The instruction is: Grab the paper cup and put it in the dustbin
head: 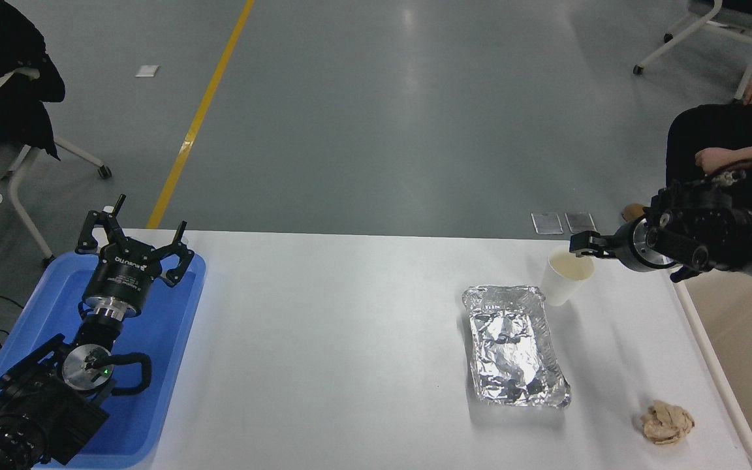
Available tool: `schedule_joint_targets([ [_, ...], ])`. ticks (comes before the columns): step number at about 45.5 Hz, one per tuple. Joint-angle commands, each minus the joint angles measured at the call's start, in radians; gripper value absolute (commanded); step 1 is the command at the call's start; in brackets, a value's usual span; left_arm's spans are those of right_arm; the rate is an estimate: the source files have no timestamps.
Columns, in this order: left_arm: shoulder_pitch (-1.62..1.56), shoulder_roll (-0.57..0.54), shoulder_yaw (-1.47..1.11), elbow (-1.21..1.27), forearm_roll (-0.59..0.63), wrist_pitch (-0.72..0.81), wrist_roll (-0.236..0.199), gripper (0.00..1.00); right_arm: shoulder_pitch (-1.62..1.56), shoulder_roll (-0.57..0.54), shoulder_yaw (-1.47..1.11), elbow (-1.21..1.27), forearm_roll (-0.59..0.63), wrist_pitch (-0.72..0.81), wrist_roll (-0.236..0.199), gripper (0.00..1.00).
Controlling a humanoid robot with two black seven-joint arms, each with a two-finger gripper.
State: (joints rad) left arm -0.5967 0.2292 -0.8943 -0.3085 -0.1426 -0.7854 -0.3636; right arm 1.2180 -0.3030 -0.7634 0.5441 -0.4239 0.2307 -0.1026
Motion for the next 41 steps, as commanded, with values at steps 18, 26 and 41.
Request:
schedule_joint_targets([
  [18,0.0,-0.001,0.0,0.0,0.0,0.0,0.0,1.0,-0.1,0.038,0.0,-0.039,0.002,-0.154,0.003,0.87],
  [26,0.0,-0.001,0.0,0.0,0.0,0.0,0.0,1.0,-0.101,0.039,0.0,-0.039,0.004,-0.162,0.011,0.47],
  [41,0.0,-0.001,0.0,-0.001,0.0,0.0,0.0,1.0,-0.094,0.047,0.009,0.008,0.004,-0.142,0.017,0.0],
])
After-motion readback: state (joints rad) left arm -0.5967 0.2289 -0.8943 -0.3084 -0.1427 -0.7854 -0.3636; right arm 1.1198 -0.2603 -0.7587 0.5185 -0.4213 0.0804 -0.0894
